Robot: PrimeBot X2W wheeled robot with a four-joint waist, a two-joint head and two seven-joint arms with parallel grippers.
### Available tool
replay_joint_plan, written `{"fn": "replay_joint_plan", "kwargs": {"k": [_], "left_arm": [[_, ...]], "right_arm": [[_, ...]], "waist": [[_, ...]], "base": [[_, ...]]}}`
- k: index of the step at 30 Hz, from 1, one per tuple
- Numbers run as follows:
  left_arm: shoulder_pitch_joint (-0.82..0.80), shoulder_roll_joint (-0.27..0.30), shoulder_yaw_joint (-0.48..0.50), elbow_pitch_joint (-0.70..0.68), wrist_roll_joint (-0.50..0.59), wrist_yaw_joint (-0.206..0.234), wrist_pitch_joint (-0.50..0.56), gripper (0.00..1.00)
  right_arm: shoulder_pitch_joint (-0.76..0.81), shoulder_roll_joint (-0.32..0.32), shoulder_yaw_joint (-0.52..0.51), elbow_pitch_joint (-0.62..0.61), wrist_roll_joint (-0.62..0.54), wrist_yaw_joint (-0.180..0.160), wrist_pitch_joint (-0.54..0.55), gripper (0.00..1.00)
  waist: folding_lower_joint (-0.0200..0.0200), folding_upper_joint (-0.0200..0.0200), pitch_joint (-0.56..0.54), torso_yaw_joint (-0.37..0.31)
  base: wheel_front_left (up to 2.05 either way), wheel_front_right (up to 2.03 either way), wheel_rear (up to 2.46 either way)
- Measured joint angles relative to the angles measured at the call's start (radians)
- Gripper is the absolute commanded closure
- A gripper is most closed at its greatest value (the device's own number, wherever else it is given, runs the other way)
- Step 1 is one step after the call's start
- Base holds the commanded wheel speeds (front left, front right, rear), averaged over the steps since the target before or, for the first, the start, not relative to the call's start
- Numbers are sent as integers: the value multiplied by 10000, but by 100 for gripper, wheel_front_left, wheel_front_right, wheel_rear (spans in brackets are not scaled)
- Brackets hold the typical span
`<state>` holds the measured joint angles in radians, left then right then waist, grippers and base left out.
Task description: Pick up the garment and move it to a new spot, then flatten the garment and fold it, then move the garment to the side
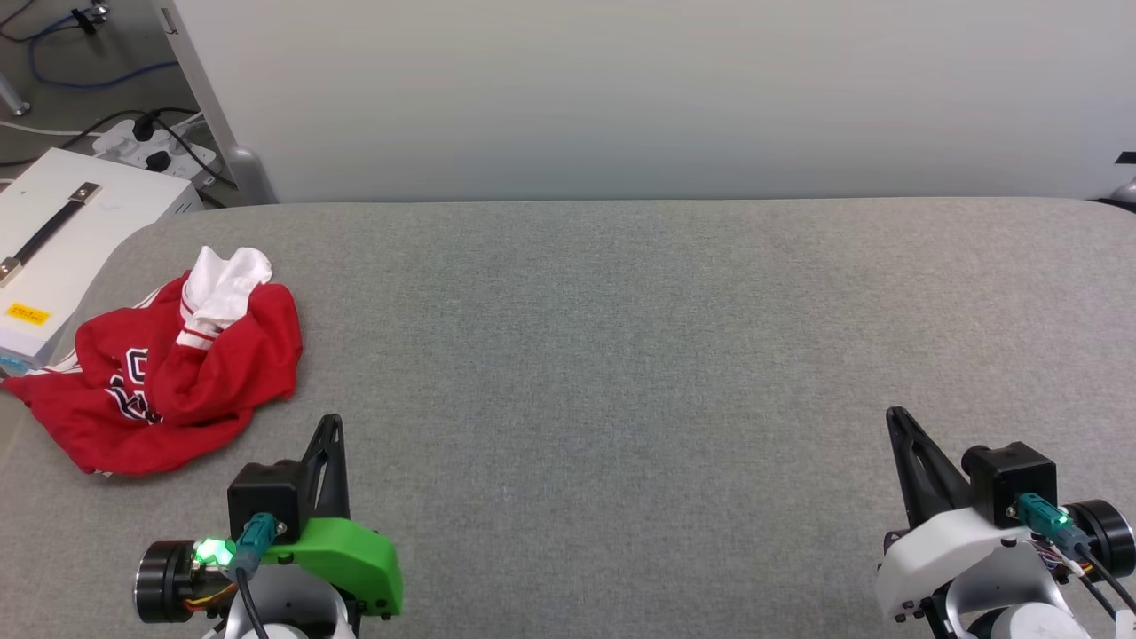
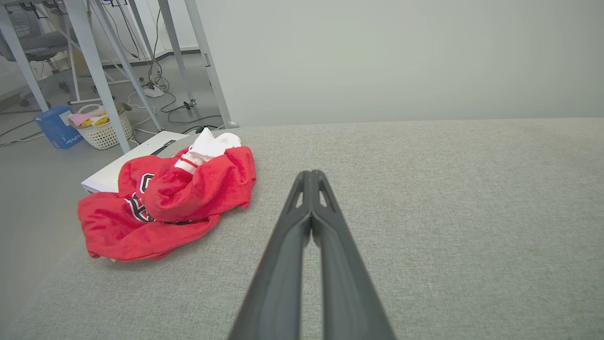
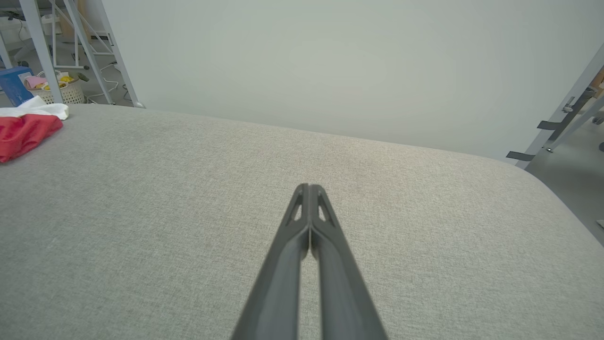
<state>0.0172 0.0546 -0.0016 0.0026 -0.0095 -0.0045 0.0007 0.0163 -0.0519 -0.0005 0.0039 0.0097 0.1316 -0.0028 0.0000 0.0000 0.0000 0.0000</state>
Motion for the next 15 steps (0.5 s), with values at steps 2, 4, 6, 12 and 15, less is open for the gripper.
{"fn": "replay_joint_plan", "kwargs": {"k": [2, 4, 6, 12, 15], "left_arm": [[0, 0, 0, 0, 0, 0, 0, 100], [0, 0, 0, 0, 0, 0, 0, 100], [0, 0, 0, 0, 0, 0, 0, 100], [0, 0, 0, 0, 0, 0, 0, 100], [0, 0, 0, 0, 0, 0, 0, 100]], "right_arm": [[0, 0, 0, 0, 0, 0, 0, 100], [0, 0, 0, 0, 0, 0, 0, 100], [0, 0, 2, 0, 0, 0, 0, 100], [0, 0, 0, 0, 0, 0, 0, 100], [0, 0, 2, 0, 0, 0, 0, 100]], "waist": [[0, 0, 0, 0], [0, 0, 0, 0], [0, 0, 0, 0], [0, 0, 0, 0], [0, 0, 0, 0]], "base": [[0, 0, 0], [0, 0, 0], [0, 0, 0], [0, 0, 0], [0, 0, 0]]}}
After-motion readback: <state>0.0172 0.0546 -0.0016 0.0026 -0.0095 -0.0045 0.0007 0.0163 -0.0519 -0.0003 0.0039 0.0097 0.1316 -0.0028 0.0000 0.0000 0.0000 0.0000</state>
